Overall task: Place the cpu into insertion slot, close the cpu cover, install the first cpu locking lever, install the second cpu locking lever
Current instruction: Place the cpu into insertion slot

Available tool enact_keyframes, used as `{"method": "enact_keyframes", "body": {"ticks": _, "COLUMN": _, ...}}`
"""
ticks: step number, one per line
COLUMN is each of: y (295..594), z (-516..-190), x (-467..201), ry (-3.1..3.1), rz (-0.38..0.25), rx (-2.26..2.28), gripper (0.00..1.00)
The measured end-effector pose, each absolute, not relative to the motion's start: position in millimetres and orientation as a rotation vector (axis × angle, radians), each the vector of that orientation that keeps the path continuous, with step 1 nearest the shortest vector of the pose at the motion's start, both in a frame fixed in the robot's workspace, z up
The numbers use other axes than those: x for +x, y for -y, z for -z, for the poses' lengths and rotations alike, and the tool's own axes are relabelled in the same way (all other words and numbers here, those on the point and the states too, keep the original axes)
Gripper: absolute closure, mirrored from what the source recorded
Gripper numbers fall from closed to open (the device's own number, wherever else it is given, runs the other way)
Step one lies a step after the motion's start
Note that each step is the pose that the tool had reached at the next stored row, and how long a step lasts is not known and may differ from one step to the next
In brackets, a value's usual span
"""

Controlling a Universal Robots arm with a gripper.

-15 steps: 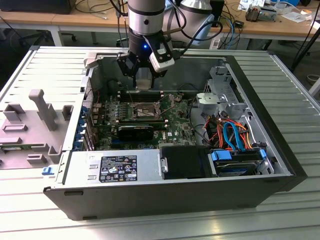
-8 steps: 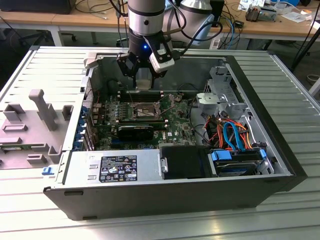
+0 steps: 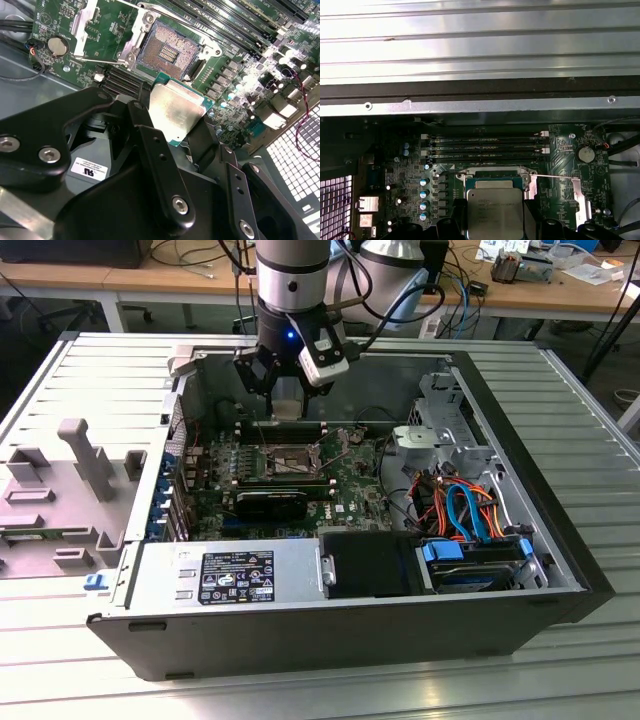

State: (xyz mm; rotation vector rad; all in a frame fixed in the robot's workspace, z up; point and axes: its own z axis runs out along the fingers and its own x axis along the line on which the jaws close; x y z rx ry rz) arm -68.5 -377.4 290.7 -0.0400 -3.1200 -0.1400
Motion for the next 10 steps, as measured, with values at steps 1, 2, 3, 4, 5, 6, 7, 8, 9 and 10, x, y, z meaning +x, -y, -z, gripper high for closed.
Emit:
{"method": "enact_keyframes", "body": {"ticks": 1, "y": 377.4, "z": -290.5, "x": -68.5, "ry": 3.12, "rz": 0.14, "rx": -0.04, "gripper": 0.45}}
{"method": "enact_keyframes", "body": {"ticks": 2, "y": 377.4, "z": -290.4, "x": -68.5, "ry": 3.12, "rz": 0.14, "rx": -0.04, "gripper": 0.45}}
{"method": "enact_keyframes", "body": {"ticks": 3, "y": 377.4, "z": -290.2, "x": -68.5, "ry": 3.12, "rz": 0.14, "rx": -0.04, "gripper": 0.45}}
{"method": "enact_keyframes", "body": {"ticks": 4, "y": 377.4, "z": -290.0, "x": -68.5, "ry": 3.12, "rz": 0.14, "rx": -0.04, "gripper": 0.45}}
{"method": "enact_keyframes", "body": {"ticks": 5, "y": 377.4, "z": -289.8, "x": -68.5, "ry": 3.12, "rz": 0.14, "rx": -0.04, "gripper": 0.45}}
{"method": "enact_keyframes", "body": {"ticks": 6, "y": 377.4, "z": -289.6, "x": -68.5, "ry": 3.12, "rz": 0.14, "rx": -0.04, "gripper": 0.45}}
{"method": "enact_keyframes", "body": {"ticks": 7, "y": 377.4, "z": -289.4, "x": -68.5, "ry": 3.12, "rz": 0.14, "rx": -0.04, "gripper": 0.45}}
{"method": "enact_keyframes", "body": {"ticks": 8, "y": 377.4, "z": -289.3, "x": -68.5, "ry": 3.12, "rz": 0.14, "rx": -0.04, "gripper": 0.45}}
{"method": "enact_keyframes", "body": {"ticks": 9, "y": 377.4, "z": -289.1, "x": -68.5, "ry": 3.12, "rz": 0.14, "rx": -0.04, "gripper": 0.45}}
{"method": "enact_keyframes", "body": {"ticks": 10, "y": 377.4, "z": -289.0, "x": -68.5, "ry": 3.12, "rz": 0.14, "rx": -0.04, "gripper": 0.45}}
